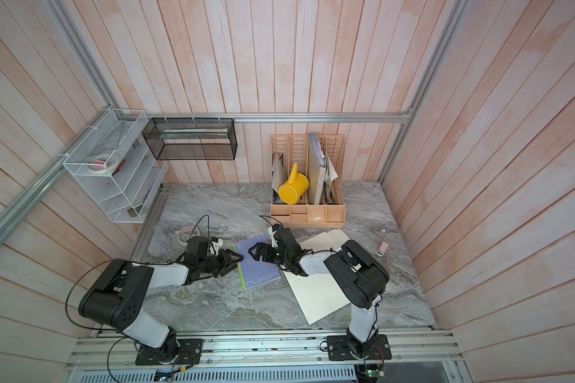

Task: Close the notebook
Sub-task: Move the notebook to the center of the board.

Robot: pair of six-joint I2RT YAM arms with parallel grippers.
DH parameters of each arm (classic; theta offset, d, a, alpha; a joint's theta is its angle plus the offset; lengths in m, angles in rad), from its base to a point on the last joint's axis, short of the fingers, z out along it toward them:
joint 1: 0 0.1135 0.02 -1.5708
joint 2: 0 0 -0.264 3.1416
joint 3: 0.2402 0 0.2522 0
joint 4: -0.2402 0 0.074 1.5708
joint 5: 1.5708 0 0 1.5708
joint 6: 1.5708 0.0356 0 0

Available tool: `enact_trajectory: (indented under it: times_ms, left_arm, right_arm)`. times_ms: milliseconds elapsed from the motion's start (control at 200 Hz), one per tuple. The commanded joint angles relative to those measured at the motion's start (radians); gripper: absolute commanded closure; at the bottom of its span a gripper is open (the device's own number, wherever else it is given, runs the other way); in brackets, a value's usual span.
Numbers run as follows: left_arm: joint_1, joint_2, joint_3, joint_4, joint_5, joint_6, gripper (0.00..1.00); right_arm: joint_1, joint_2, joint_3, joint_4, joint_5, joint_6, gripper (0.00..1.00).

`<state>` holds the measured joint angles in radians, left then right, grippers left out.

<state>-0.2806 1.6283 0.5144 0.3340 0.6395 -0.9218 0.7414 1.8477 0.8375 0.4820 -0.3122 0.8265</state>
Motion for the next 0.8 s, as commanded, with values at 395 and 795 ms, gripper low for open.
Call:
enact_trajectory:
  times_ms: [395, 795]
  left_arm:
    - [-0.014, 0.203, -0.277, 0.961, 0.117, -0.237, 0.47]
    - [-0.019, 0.185, -0.255, 0.961, 0.064, -0.217, 0.52]
  right_arm:
    - [0.021, 0.163, -0.086, 0.050, -0.083, 0.095, 0.02]
    - [0.031, 0.182, -0.088, 0.072, -0.079, 0.106, 0.02]
